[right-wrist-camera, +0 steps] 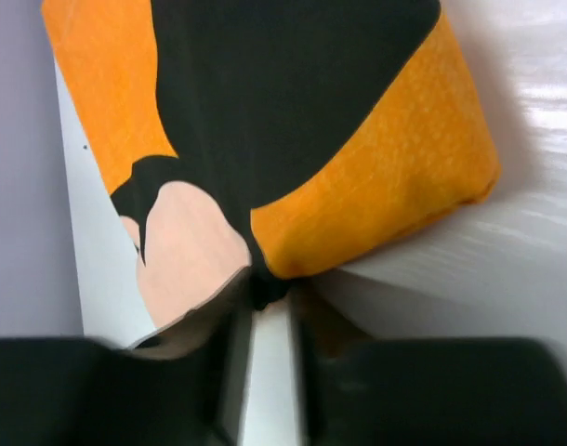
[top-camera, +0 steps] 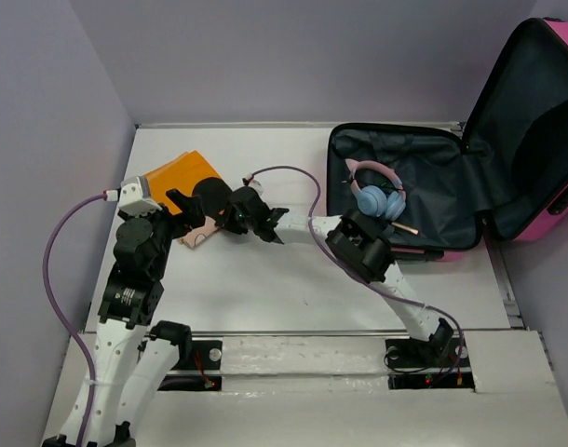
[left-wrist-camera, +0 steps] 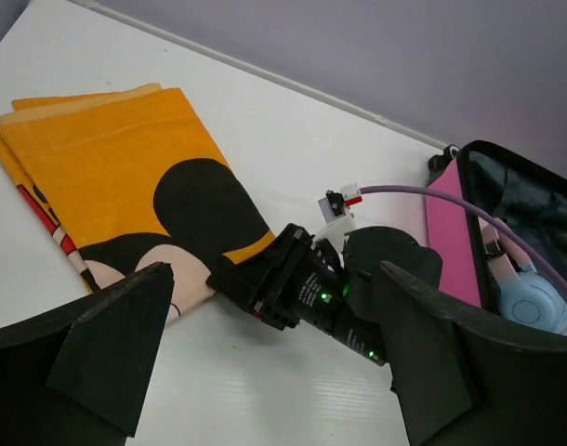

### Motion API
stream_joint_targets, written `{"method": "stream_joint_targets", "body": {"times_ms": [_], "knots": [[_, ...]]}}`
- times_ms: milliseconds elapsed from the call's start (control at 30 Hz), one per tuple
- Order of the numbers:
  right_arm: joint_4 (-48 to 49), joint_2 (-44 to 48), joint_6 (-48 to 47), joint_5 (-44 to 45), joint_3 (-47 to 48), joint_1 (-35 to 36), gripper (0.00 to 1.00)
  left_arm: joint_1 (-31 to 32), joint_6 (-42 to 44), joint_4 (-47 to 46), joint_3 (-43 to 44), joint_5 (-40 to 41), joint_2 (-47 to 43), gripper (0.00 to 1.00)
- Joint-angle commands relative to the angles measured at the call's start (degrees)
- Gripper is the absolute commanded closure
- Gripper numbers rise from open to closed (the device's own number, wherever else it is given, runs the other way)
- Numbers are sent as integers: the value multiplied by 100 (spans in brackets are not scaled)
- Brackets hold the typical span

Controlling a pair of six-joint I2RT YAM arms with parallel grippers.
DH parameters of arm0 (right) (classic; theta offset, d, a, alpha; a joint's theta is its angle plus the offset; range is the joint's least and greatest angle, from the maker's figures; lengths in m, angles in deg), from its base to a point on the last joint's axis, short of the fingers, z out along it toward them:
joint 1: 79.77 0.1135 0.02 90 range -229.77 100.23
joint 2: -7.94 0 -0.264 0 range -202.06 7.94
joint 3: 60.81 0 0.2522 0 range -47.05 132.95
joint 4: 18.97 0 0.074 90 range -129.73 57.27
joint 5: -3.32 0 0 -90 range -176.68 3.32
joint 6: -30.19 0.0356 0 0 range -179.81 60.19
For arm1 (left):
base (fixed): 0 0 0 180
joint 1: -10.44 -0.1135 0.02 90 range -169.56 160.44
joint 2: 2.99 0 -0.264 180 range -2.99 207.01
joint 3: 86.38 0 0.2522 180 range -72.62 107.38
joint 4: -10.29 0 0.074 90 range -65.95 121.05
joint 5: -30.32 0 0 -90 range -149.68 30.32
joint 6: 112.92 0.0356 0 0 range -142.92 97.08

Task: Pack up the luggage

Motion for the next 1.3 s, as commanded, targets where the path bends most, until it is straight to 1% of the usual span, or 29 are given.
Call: {"method": "stream_joint_targets", "body": {"times_ms": [0,67,100,133,167,200,233,267,300,333,367,400,500,533,567,667,700,733,767,800,833,867,900,1033,1067,1100,1133,1167,1267], "knots": [[-772,-326,-330,-237,7,-53,92,-43,130,-327,21,-125,75,1],[-781,-37,-726,-264,-396,-142,93,-43,121,-309,22,-161,119,1],[-790,148,-1268,-308,-868,-299,93,-43,121,-301,22,-222,146,1],[-851,515,-1552,-447,-1073,-378,93,-43,113,-292,-5,-275,172,1],[-991,719,-1807,-692,-1267,-458,93,-34,95,-292,-14,-319,242,1],[-1114,947,-2044,-712,-1512,-537,93,-43,78,-283,-31,-389,303,1],[-1333,1193,-2577,-695,-1993,-694,93,-43,60,-274,-49,-529,347,1],[-1491,1665,-2800,-608,-2198,-783,93,-43,16,-257,-49,-609,487,1],[-1702,1896,-3246,-607,-2409,-862,93,-43,-2,-239,-40,-757,567,1],[-1878,2098,-3433,-607,-2576,-1011,93,-43,-28,-222,-31,-820,637,1],[-2019,2457,-3627,-563,-2770,-1012,93,-43,-72,-195,-31,-873,803,1],[-2212,2635,-3977,-380,-2859,-1099,93,-43,-89,-169,-40,-934,901,1],[-2529,3065,-4470,-325,-2912,-1293,93,-43,-212,-90,-31,-1285,1357,1],[-2539,3120,-4542,-360,-2921,-1354,93,-51,-239,-90,-14,-1304,1480,1],[-2556,3155,-4621,-396,-2877,-1485,93,-52,-256,-81,21,-1225,1821,1],[-2601,3199,-4876,-448,-2807,-1557,93,-52,-152,42,372,-1154,2542,1],[-2592,3156,-4955,-466,-2746,-1609,93,-52,-29,51,547,-1119,3085,2],[-2592,3120,-4982,-458,-2710,-1610,93,-52,42,42,636,-1180,3368,4],[-2583,3103,-4982,-458,-2667,-1610,93,-60,242,103,950,-1259,3954,4],[-2583,3085,-4982,-475,-2666,-1610,93,-60,244,243,953,-1068,4247,5],[-2557,3076,-4965,-484,-2649,-1610,93,-78,401,331,1293,-831,4468,6],[-2539,3094,-4956,-658,-2657,-1610,93,-113,498,324,1409,-342,4809,6],[-2469,3111,-4947,-660,-2683,-1610,93,-148,543,315,1497,-206,4969,6],[-2425,3120,-4781,-686,-2771,-1610,93,-227,841,490,2086,-135,5839,6],[-2399,3129,-4650,-669,-2789,-1610,80,-236,1007,551,2252,31,6180,6],[-2390,3138,-4579,-660,-2815,-1610,67,-245,1053,622,2306,163,6340,6],[-2389,3172,-4508,-651,-2859,-1610,55,-254,1096,648,2341,251,6464,6],[-2389,3242,-4429,-625,-2938,-1610,44,-271,1184,623,2351,165,6630,5],[-2337,3339,-4184,-712,-3122,-1610,23,-385,1220,544,2394,-160,6825,4]]}}
